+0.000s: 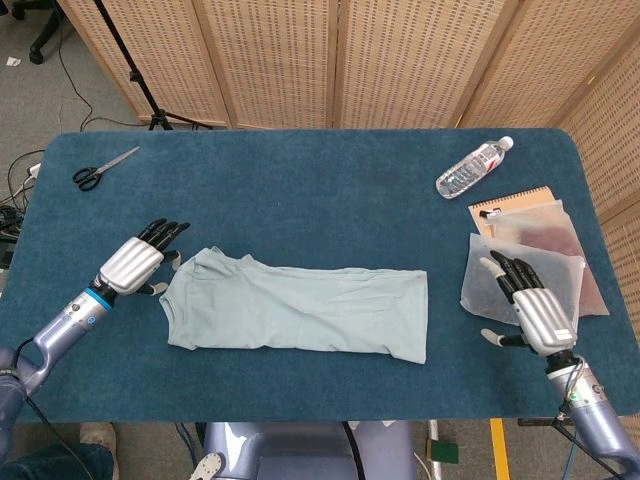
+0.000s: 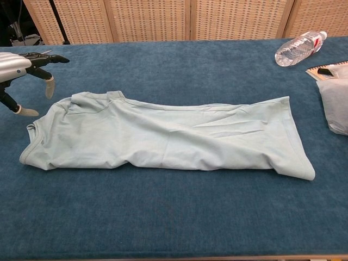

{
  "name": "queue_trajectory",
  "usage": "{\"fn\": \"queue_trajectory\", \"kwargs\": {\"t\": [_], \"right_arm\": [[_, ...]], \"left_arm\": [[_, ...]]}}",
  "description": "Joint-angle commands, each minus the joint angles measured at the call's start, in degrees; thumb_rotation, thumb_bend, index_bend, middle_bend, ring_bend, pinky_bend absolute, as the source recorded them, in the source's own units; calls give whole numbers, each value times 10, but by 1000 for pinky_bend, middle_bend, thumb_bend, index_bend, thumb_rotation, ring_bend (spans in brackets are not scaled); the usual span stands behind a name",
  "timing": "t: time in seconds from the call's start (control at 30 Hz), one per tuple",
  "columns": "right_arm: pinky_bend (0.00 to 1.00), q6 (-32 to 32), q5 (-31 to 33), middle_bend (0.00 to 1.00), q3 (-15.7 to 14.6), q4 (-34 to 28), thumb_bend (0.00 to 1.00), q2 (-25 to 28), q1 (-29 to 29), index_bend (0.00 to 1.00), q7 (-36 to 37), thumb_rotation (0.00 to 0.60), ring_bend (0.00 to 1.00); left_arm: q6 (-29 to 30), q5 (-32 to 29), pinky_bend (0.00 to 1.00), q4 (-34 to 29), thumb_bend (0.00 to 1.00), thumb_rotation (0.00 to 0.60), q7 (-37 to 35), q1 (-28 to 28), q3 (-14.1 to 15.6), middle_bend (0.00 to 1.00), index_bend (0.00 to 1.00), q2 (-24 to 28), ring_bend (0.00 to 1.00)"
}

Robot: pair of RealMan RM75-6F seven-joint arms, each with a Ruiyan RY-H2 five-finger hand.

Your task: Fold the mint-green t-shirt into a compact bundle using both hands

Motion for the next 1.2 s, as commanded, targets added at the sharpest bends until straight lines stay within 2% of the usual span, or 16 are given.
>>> {"fn": "queue_trajectory", "kwargs": {"t": [0.03,0.43,1.2], "right_arm": [[0,1,0,0,0,0,0,0,0,0,0,600,0],[0,-1,2,0,0,0,0,-1,0,0,-3,600,0],[0,0,6,0,2,-3,0,1,-2,0,-4,600,0]], "left_arm": [[6,8,0,20,173,600,15,5,8,0,537,-9,0],[7,14,0,60,174,600,20,13,19,0,537,-31,0],[6,41,0,68,155,600,40,8,50,0,521,-27,0]]}}
